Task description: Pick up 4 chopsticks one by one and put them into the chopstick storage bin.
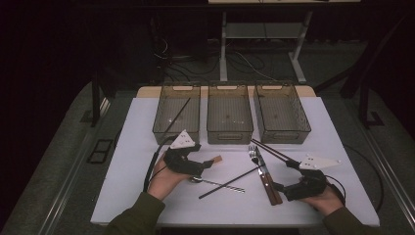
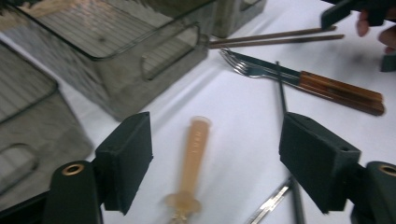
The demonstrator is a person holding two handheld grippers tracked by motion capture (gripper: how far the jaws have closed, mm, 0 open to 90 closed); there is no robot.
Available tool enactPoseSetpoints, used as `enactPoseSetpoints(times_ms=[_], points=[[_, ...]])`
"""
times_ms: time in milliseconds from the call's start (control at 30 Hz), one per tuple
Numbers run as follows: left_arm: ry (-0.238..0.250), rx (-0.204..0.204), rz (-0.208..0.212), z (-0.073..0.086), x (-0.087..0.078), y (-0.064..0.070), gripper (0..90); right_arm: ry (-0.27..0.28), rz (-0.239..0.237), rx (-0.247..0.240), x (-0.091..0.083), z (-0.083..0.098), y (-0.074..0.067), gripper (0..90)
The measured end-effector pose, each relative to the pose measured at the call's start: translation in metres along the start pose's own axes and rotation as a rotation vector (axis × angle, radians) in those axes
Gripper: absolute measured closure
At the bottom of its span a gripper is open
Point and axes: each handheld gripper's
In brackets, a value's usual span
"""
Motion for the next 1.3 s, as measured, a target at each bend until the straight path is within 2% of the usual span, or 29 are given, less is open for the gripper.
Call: enactPoseSetpoints(times_ms=[167,333,767,867,1067,1300], points=[[-0.001,0.01,0.026,0.005,0.006,0.01,36.7,-0.002,0.003,0.0,0.001,0.0,0.0,0.4],[-0.023,0.019,0.05,0.007,0.014,0.017,48.4,-0.004,0.003,-0.001,0.001,0.0,0.0,0.4],[-0.06,0.025,0.073,0.011,0.027,0.023,70.8,-0.005,0.003,-0.001,0.001,0.0,0.0,0.4],[-0.07,0.014,0.089,0.012,0.033,0.024,74.5,-0.004,0.002,0.001,0.001,0.001,0.0,0.4],[-0.105,0.021,0.109,0.014,0.046,0.03,78.6,-0.005,0.002,0.002,0.001,0.001,0.0,0.4],[-0.119,0.016,0.129,0.017,0.054,0.032,75.0,-0.009,0.002,0.002,0.001,0.001,0.0,0.4]])
Point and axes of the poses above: each handheld gripper's, and its own axes: x roughly forward along the jaws, z roughly out of its underside, y roughly to its right, and after that the axes turned 11 degrees about z, right-handed
